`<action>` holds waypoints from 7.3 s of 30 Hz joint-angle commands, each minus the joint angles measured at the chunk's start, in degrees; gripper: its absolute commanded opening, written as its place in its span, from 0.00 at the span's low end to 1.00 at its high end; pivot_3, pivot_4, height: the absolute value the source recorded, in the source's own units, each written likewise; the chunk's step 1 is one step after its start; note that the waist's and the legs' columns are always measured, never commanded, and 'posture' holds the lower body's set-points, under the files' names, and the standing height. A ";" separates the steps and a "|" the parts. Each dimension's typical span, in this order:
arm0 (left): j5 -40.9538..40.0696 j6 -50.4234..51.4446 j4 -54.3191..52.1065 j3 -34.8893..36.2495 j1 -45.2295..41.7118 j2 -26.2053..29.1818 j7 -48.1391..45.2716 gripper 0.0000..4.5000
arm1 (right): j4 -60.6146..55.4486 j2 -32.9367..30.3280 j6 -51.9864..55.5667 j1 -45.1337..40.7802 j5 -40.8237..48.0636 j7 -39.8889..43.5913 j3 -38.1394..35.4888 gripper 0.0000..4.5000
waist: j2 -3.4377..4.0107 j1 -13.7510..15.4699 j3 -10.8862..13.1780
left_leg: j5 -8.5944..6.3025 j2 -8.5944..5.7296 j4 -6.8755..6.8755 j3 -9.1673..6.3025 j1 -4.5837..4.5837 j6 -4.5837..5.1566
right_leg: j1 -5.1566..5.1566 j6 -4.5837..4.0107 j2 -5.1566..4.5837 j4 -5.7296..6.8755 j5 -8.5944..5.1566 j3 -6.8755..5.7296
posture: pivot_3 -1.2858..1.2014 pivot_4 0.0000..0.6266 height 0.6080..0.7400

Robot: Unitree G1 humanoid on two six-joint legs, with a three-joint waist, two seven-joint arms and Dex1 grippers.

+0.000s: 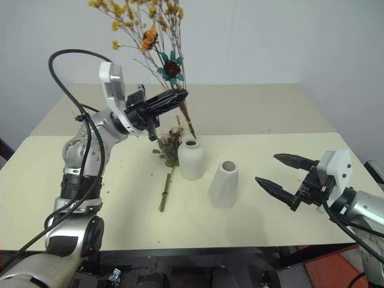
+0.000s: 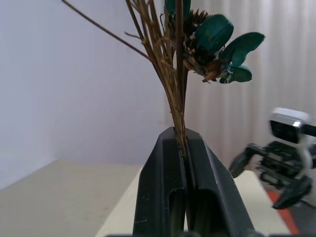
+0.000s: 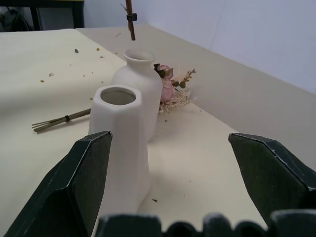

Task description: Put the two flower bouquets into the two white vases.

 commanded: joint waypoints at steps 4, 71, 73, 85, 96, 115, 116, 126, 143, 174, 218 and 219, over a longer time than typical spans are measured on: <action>2.36 -5.44 6.78 -3.72 -5.70 -4.74 -4.95 0.01 | -1.34 -3.68 3.04 -0.30 5.28 2.97 -3.75 0.99 | 0.00 -0.07 0.00 | 0.00 -0.01 0.01 0.00 0.02 0.00 | 0.02 0.01 0.00 0.00 0.00 0.00 | 0.52 0.24 1.00; 6.58 5.92 7.02 -10.82 -10.79 -7.66 -12.61 0.01 | 2.09 -5.70 3.59 0.88 4.16 7.60 -6.56 0.99 | 0.00 -0.15 0.01 | -0.01 -0.01 0.00 0.01 0.01 0.01 | 0.00 0.05 0.01 -0.04 -0.03 0.02 | 0.52 0.24 1.00; 6.51 5.60 6.93 -10.85 -10.87 -7.72 -12.57 0.01 | 2.16 -5.64 3.49 0.93 4.10 7.65 -6.63 0.99 | -0.01 -0.14 0.01 | -0.01 -0.01 0.00 0.01 0.01 0.01 | 0.00 0.05 0.01 -0.03 -0.03 0.02 | 0.52 0.24 1.00; 6.55 2.90 7.30 -9.92 -12.19 -7.91 -11.94 0.01 | 2.99 -5.09 2.21 0.53 3.41 7.65 -5.92 0.99 | -0.01 -0.16 0.01 | 0.00 -0.01 0.00 0.01 0.01 0.01 | 0.00 0.05 0.01 -0.03 -0.03 0.02 | 0.52 0.24 1.00; 6.06 2.54 6.43 -10.39 -11.94 -7.21 -12.88 0.01 | 4.13 -5.06 1.17 0.07 2.97 8.05 -5.17 0.99 | 0.00 -0.17 0.01 | -0.01 -0.01 0.00 0.00 0.00 0.01 | -0.01 0.05 0.01 -0.03 -0.03 0.02 | 0.52 0.24 1.00; 7.68 3.61 5.48 -14.25 -6.62 -7.14 -13.16 0.01 | 3.76 -4.56 1.09 0.63 2.98 7.56 -5.56 0.99 | 0.00 -0.18 0.01 | 0.00 -0.01 0.01 0.01 0.01 0.01 | 0.00 0.05 0.01 -0.02 -0.03 0.02 | 0.52 0.24 1.00; 7.75 3.30 5.50 -14.28 -6.22 -7.33 -13.16 0.01 | 3.68 -4.49 1.07 0.69 2.97 7.55 -5.58 0.99 | 0.00 -0.18 0.01 | -0.01 -0.01 0.00 0.01 0.02 0.01 | 0.00 0.05 0.01 -0.02 -0.02 0.02 | 0.52 0.24 1.00; 8.94 0.61 6.13 -14.20 -3.87 -9.02 -12.04 0.01 | 2.93 -4.14 1.27 1.08 3.05 7.16 -5.66 0.99 | 0.00 -0.15 0.01 | -0.01 -0.01 0.00 0.01 0.02 0.01 | 0.00 0.05 0.01 -0.02 -0.02 0.02 | 0.52 0.24 1.00; 11.73 -2.40 10.32 -14.56 -3.58 -9.09 -11.41 0.01 | 1.65 -3.58 1.47 1.59 3.35 6.06 -5.46 0.99 | 0.00 -0.14 0.01 | -0.01 -0.01 0.00 0.00 0.00 0.01 | 0.00 0.05 0.01 -0.03 -0.02 0.02 | 0.52 0.24 1.00; 8.06 29.68 -18.07 -9.77 0.05 20.27 0.25 1.00 | 4.19 -3.64 0.94 -0.43 2.22 6.40 -3.08 0.99 | 0.02 -0.06 0.01 | -0.01 0.03 0.01 -0.02 0.00 0.01 | -0.03 0.05 0.02 0.00 -0.03 -0.01 | 0.52 0.24 1.00; 25.97 53.97 30.00 -37.97 -16.88 2.74 22.78 0.74 | 4.47 -8.02 -1.37 -2.16 2.50 13.11 -5.23 0.99 | 0.24 -0.16 -0.12 | -0.02 -0.07 0.00 -0.03 0.14 0.03 | 0.10 0.10 -0.02 0.07 -0.08 0.02 | 0.52 0.24 1.00; 26.33 53.96 30.06 -37.35 -16.73 2.69 22.92 0.66 | 4.68 -8.11 -1.37 -2.28 2.50 13.19 -5.16 0.99 | 0.24 -0.16 -0.12 | -0.02 -0.07 0.00 -0.03 0.14 0.03 | 0.10 0.10 -0.02 0.06 -0.08 0.02 | 0.52 0.24 1.00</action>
